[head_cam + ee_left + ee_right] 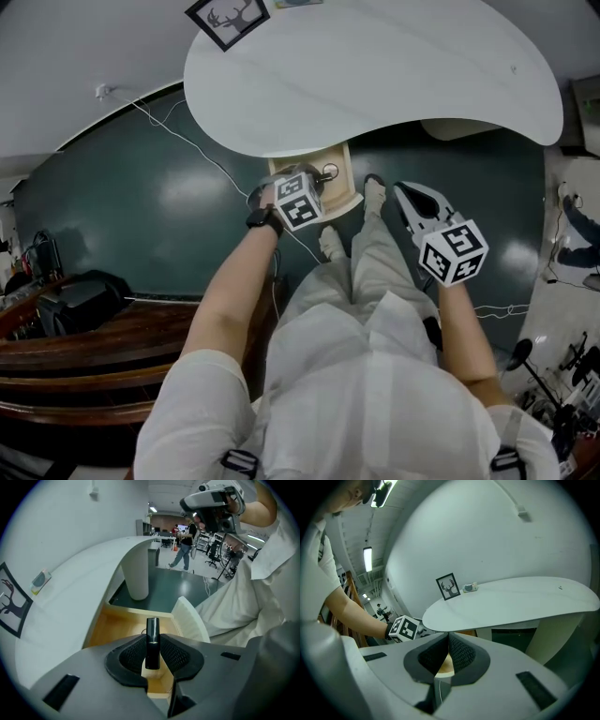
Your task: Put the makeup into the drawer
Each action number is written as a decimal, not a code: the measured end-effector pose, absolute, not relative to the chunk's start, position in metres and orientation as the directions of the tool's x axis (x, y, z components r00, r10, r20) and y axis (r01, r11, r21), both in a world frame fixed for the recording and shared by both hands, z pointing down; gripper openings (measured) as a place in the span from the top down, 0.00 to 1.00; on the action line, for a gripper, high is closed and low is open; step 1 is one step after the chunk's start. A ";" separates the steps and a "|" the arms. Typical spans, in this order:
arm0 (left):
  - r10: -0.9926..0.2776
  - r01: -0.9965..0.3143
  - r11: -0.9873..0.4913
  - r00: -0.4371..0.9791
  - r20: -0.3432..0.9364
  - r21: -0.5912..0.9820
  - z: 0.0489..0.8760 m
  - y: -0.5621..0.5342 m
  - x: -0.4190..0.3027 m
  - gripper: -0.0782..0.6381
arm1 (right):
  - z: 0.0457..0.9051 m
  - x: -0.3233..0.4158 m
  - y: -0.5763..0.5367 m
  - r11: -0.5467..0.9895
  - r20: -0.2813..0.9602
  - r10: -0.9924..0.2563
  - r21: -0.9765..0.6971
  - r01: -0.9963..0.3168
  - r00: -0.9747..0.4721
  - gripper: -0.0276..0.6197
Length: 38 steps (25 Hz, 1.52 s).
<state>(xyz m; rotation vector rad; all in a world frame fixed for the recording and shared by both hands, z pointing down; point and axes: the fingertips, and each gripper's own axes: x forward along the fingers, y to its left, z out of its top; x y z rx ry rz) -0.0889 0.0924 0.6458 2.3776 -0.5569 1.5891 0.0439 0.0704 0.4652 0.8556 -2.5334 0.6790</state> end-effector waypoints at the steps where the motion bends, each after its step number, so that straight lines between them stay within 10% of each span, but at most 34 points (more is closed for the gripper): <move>1: -0.177 -0.424 -0.905 0.337 0.925 -0.019 0.653 0.090 -0.089 0.75 | 0.468 0.045 0.074 0.693 0.493 -0.459 -0.322 -0.645 -0.739 0.94; 38: -0.086 -0.321 -0.947 0.193 0.977 -0.020 0.796 0.086 -0.115 0.75 | 0.641 -0.047 0.048 0.668 0.782 -0.111 -0.398 -0.629 -0.613 0.94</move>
